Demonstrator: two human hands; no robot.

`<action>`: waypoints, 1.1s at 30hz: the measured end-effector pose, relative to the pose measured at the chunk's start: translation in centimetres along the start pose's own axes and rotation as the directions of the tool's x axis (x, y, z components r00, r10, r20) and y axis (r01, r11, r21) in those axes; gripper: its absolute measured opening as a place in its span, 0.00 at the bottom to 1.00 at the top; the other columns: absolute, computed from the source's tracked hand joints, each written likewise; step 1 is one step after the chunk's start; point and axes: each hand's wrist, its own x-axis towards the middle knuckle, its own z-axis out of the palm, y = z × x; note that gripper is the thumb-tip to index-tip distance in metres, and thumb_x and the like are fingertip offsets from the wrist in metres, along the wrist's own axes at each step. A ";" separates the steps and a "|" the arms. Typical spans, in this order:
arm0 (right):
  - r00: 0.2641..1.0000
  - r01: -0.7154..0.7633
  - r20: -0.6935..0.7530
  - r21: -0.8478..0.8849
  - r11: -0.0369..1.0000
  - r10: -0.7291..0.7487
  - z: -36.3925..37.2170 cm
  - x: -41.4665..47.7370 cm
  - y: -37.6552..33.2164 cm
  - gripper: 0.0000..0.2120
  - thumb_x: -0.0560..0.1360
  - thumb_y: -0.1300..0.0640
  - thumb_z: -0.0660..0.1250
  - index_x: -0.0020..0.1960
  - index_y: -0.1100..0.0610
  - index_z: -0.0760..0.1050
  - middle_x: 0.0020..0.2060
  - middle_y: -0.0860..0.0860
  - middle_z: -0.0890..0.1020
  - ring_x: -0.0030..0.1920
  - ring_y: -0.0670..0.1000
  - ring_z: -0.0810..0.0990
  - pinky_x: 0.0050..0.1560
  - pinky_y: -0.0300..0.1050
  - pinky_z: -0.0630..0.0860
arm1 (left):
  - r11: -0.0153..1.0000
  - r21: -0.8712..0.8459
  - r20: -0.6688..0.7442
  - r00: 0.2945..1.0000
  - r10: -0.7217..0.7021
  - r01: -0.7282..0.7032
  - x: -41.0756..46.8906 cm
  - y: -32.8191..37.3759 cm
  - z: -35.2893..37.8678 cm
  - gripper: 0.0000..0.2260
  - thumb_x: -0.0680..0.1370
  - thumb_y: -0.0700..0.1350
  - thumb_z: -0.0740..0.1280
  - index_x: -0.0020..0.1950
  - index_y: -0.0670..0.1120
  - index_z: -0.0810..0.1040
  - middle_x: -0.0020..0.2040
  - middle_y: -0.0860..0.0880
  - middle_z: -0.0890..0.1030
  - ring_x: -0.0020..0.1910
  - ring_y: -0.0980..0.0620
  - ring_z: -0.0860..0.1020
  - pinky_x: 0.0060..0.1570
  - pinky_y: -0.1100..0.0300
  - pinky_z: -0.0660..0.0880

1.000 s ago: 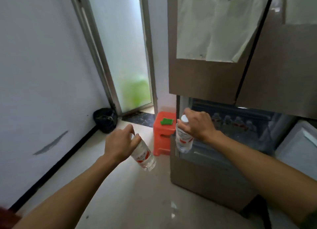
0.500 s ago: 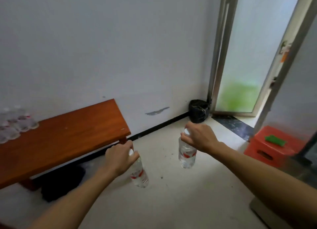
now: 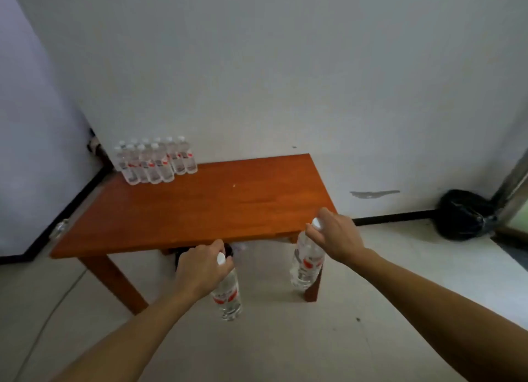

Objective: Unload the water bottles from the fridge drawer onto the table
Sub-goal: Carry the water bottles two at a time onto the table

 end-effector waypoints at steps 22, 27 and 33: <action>0.968 0.167 0.181 0.070 0.984 -0.177 19.1 36.5 -16.6 0.14 0.78 0.41 0.61 0.52 0.52 0.69 0.40 0.46 0.76 0.36 0.44 0.76 0.34 0.36 0.75 | 0.972 0.023 -0.015 0.972 -0.235 0.235 24.7 -26.9 -0.9 0.09 0.77 0.58 0.63 0.45 0.54 0.70 0.34 0.56 0.75 0.32 0.59 0.75 0.32 0.67 0.69; 0.986 0.071 0.151 0.033 0.997 -0.075 23.5 42.8 -19.3 0.14 0.78 0.41 0.61 0.52 0.52 0.70 0.40 0.47 0.77 0.37 0.45 0.77 0.38 0.40 0.79 | 0.993 0.058 0.046 0.994 -0.103 0.100 31.8 -33.5 -0.2 0.09 0.77 0.58 0.62 0.46 0.54 0.70 0.33 0.56 0.72 0.32 0.59 0.72 0.31 0.67 0.63; 0.986 -0.128 0.117 0.088 0.988 0.118 27.5 49.2 -22.4 0.14 0.77 0.42 0.63 0.53 0.52 0.71 0.42 0.46 0.77 0.39 0.45 0.78 0.36 0.35 0.75 | 0.997 0.041 0.044 0.997 0.057 -0.059 41.1 -40.7 -0.8 0.11 0.77 0.59 0.60 0.49 0.53 0.73 0.39 0.56 0.75 0.38 0.57 0.75 0.37 0.63 0.69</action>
